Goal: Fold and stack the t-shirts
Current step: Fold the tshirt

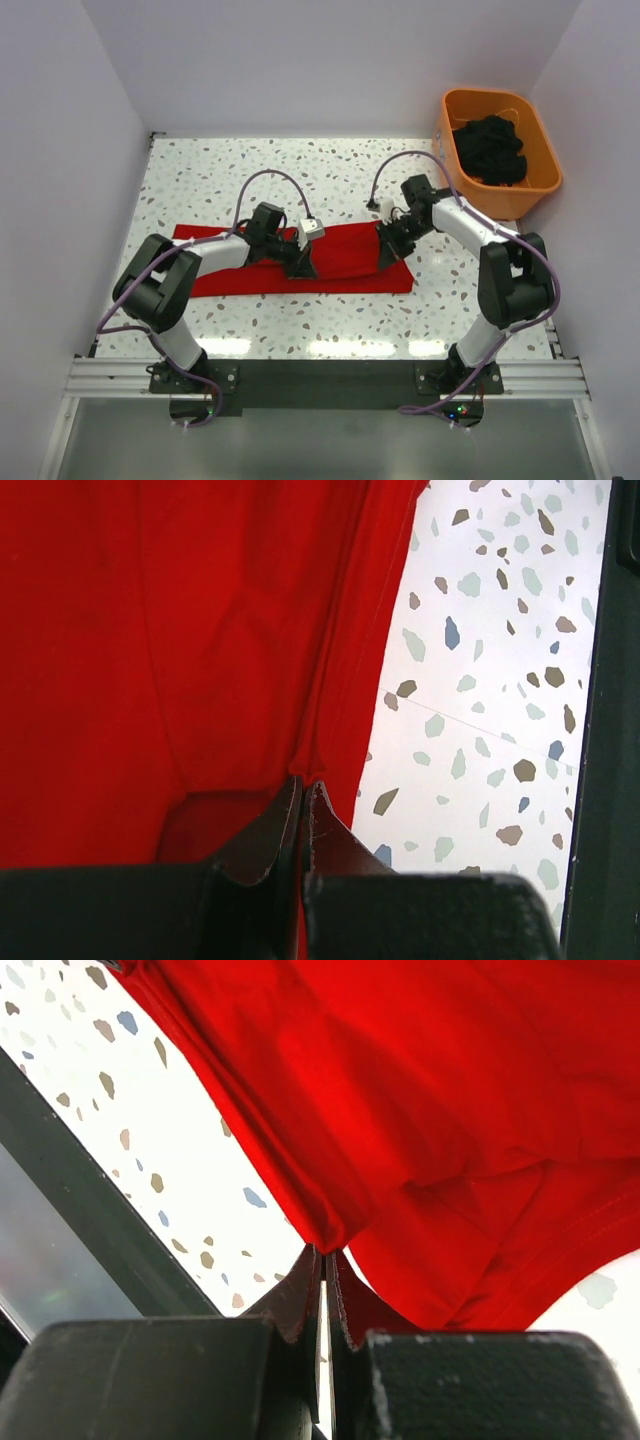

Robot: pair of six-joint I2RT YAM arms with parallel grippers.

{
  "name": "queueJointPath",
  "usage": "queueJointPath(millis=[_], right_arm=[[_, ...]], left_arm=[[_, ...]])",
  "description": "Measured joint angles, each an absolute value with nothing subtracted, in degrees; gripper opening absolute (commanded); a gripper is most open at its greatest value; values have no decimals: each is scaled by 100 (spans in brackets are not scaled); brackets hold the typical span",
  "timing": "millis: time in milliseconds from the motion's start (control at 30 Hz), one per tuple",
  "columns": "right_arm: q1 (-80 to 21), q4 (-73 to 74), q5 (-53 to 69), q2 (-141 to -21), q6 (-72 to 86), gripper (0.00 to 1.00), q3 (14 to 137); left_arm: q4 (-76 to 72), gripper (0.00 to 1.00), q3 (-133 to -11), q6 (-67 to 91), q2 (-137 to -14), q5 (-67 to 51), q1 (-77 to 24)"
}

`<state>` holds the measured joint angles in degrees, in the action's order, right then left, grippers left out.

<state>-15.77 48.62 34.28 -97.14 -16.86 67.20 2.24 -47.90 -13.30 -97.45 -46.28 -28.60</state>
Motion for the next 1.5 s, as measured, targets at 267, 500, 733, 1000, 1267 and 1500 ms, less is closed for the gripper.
queueJointPath(millis=[267,500,733,1000,1267,1500], right_arm=[[-1575,4908,3395,-9887,-1813,0,7041],[-1575,4934,3345,-10200,-1905,0,7483],[-1577,4932,3291,-10613,-1916,0,7900],[-1581,4928,3262,-10945,-1916,0,8156],[-1586,4831,3216,-11218,-1806,5,8392],[-1640,4617,2943,-11450,-1584,11,8565]], left_arm=[[248,4,-4919,-1315,-9745,-4746,-2858],[259,4,-4976,-1284,-9747,-4777,-2786],[252,6,-4976,-1144,-9762,-4779,-2552],[78,13,-4974,-679,-9867,-4757,-2438],[123,33,-4976,-513,-9904,-4591,-2281],[399,35,-4816,-519,-9524,-4466,-1828]])
